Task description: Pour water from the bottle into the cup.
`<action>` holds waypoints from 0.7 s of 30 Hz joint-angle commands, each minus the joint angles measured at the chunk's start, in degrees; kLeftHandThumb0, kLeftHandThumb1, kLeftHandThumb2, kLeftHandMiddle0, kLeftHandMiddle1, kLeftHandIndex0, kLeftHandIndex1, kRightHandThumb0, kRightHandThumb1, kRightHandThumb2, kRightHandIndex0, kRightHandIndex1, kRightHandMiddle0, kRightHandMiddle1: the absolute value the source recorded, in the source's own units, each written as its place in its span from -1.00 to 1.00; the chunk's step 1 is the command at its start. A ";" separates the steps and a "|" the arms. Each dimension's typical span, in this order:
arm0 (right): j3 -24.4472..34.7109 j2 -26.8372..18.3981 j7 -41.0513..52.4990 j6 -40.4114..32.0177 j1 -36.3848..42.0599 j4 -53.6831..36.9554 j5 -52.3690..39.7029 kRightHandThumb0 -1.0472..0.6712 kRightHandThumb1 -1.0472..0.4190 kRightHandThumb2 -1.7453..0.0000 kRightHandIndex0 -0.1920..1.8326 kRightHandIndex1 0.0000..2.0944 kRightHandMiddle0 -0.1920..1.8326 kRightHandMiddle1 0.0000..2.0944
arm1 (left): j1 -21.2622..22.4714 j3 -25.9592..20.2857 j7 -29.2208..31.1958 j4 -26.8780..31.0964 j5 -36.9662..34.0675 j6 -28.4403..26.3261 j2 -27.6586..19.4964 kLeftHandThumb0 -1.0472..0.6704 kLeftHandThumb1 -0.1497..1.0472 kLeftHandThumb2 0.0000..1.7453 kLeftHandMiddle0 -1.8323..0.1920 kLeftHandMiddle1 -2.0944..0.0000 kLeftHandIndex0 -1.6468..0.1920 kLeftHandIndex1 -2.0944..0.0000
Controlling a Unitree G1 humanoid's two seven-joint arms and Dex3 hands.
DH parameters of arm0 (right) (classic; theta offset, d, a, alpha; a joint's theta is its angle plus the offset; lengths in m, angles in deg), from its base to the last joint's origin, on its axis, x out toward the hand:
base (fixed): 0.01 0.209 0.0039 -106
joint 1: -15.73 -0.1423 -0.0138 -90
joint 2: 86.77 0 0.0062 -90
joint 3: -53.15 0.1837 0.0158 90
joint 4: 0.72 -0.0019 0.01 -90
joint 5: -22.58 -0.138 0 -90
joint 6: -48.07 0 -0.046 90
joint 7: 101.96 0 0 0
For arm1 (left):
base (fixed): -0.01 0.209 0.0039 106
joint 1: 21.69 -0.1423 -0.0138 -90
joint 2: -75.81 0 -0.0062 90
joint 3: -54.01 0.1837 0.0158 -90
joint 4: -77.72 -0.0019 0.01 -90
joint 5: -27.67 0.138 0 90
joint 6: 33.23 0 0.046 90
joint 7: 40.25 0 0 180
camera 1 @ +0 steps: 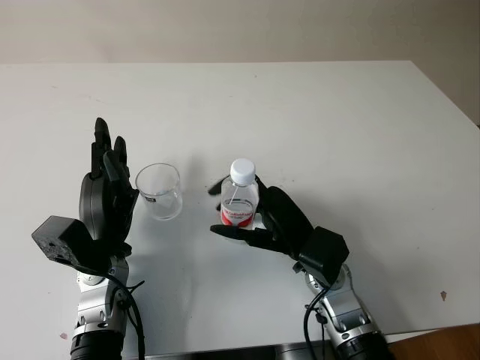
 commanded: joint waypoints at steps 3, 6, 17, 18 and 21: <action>-0.33 -0.74 -0.11 0.20 0.18 -1.46 0.39 -0.13 -1.00 0.80 -1.00 1.00 -1.00 1.00 | 0.73 -0.35 -0.35 -0.48 0.01 0.77 0.35 -0.85 1.00 -0.14 1.00 0.66 0.87 1.00; -0.56 -0.89 -0.22 0.32 0.23 -1.57 0.57 -0.11 -1.00 0.75 -1.00 1.00 -1.00 1.00 | 0.63 -0.40 -0.51 -0.31 -0.07 0.58 0.42 -0.85 1.00 -0.15 1.00 0.65 0.87 1.00; 1.10 -0.81 -3.95 5.04 -5.03 2.76 1.63 -0.10 -1.00 0.70 -1.00 1.00 -1.00 1.00 | 1.08 -0.21 -0.25 -0.87 0.14 0.78 0.05 -0.85 1.00 -0.13 1.00 0.63 0.87 1.00; 1.73 -1.20 -4.16 4.72 -7.47 3.62 1.66 -0.08 -1.00 0.68 -1.00 1.00 -1.00 1.00 | 1.10 -0.21 -0.26 -0.99 0.16 0.89 0.07 -0.85 1.00 -0.13 1.00 0.63 0.87 1.00; 2.81 -1.95 -5.04 3.57 -13.07 5.61 2.46 -0.06 -1.00 0.67 -1.00 1.00 -1.00 1.00 | 1.11 -0.24 -0.33 -1.27 0.29 1.17 0.04 -0.85 1.00 -0.12 1.00 0.63 0.86 1.00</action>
